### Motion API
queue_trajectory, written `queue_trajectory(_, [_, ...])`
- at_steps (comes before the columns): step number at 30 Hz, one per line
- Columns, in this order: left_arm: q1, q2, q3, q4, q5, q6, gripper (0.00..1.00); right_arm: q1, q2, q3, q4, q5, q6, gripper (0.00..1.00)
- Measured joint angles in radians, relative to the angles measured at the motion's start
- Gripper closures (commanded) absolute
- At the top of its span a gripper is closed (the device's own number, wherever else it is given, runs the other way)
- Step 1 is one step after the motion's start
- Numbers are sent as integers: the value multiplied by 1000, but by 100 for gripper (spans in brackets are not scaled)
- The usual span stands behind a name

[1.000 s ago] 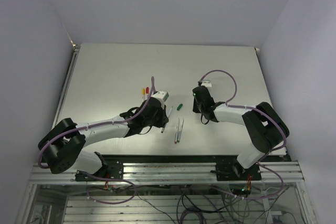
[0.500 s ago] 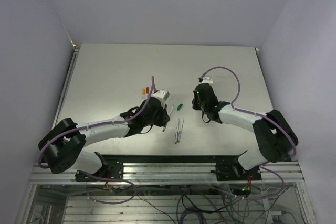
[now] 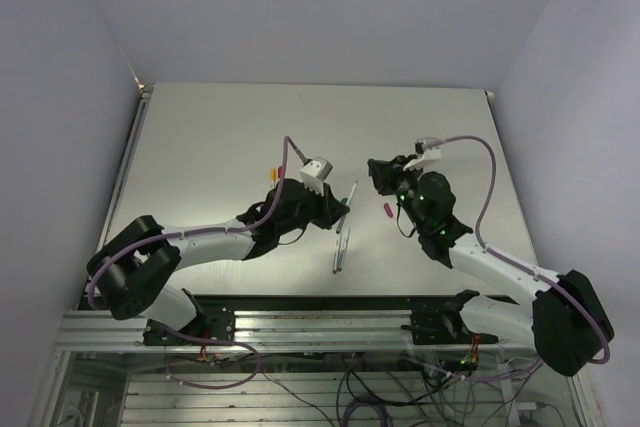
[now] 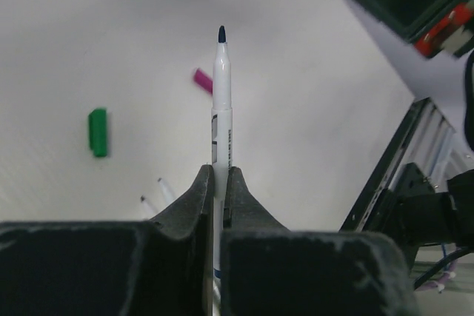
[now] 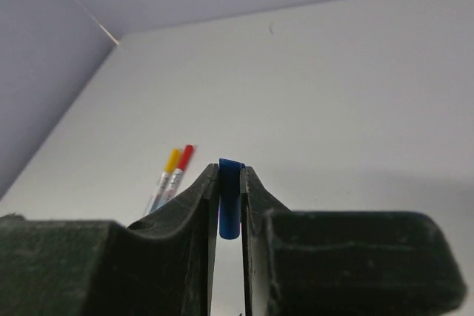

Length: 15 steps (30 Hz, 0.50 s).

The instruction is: Insert the pens into the pen caps

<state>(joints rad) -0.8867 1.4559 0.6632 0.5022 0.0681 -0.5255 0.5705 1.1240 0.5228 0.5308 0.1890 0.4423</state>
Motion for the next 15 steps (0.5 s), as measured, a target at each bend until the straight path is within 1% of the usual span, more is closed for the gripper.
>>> queue_trajectory(4, [0,36,0,129,42,-13,93,0,-74,-113,163,-3,27,100])
queue_trajectory(7, [0,54,0,180,59,-24,93,0,-102,-165,265,0,52,100])
queue_trajectory(10, [0,63,0,215,71,-33,93,0,-109,-196,365,5,76,100])
queue_trajectory(15, [0,63,2,236,80,-34,93,0,-103,-205,463,5,97,100])
